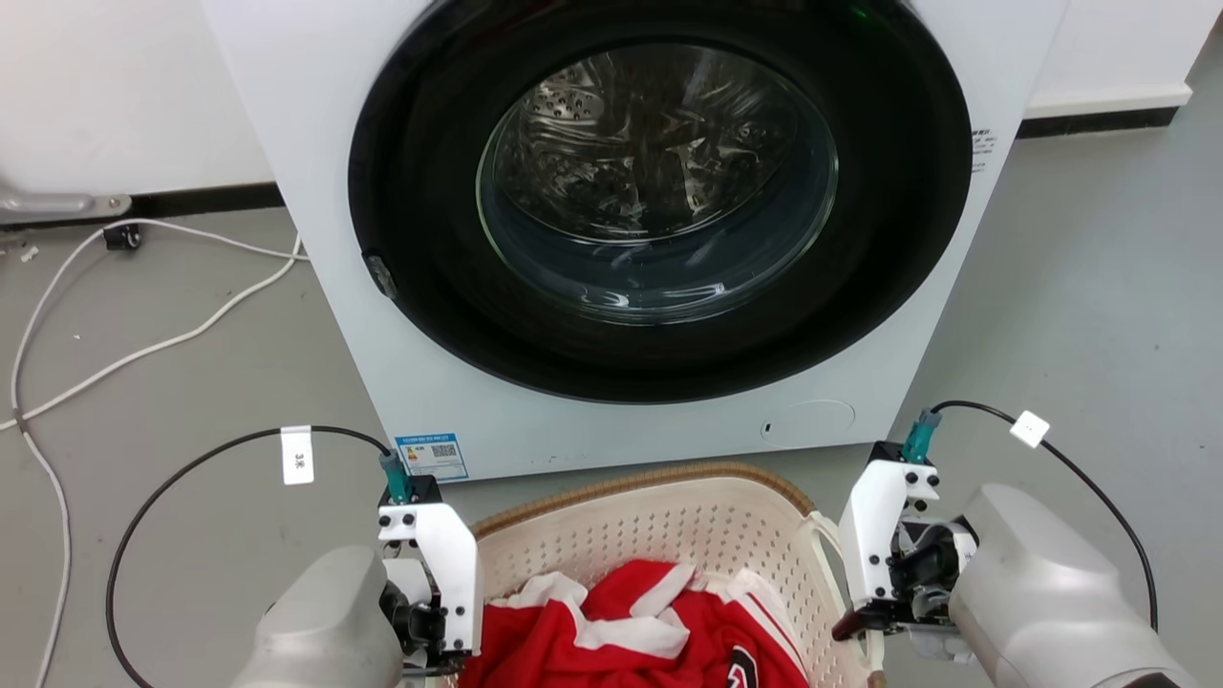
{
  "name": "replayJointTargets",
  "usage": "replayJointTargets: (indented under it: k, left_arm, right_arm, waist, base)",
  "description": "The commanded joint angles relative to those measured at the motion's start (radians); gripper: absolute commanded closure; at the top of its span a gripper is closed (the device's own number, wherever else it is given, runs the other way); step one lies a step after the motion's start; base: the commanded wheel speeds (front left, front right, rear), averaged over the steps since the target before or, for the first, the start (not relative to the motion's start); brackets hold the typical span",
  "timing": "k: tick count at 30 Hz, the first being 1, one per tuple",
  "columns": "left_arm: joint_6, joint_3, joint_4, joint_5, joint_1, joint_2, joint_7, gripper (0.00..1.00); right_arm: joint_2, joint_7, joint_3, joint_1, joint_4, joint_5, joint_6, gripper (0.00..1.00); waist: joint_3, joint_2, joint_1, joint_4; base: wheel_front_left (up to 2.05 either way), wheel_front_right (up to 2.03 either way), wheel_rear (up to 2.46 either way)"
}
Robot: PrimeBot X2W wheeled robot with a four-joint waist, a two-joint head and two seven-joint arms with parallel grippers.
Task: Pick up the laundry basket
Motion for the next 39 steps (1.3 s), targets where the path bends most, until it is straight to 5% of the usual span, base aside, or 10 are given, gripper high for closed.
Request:
replayJointTargets:
  k: [1,19,39]
  left_arm:
    - [-0.020,-0.007,-0.015,-0.014,0.019,-0.021,0.013,1.00]
    - [-0.020,-0.051,-0.029,-0.072,0.040,-0.037,0.034,1.00]
    - [-0.021,-0.092,-0.022,-0.117,0.019,-0.043,0.042,1.00]
  right_arm:
    - [0.019,0.002,-0.015,0.007,-0.010,0.000,0.000,1.00]
    - [0.024,0.030,-0.092,0.038,-0.010,-0.051,0.001,1.00]
    - [0.027,0.016,-0.049,0.028,-0.010,0.001,0.002,1.00]
  waist:
    - [-0.008,-0.0001,0.0001,0.001]
    - [-0.023,-0.0001,0.0001,0.002]
    - [-0.013,-0.0001,0.0001,0.007]
  base:
    - [0.00,0.00,0.00]
    - [0.00,0.00,0.00]
    - [0.00,0.00,0.00]
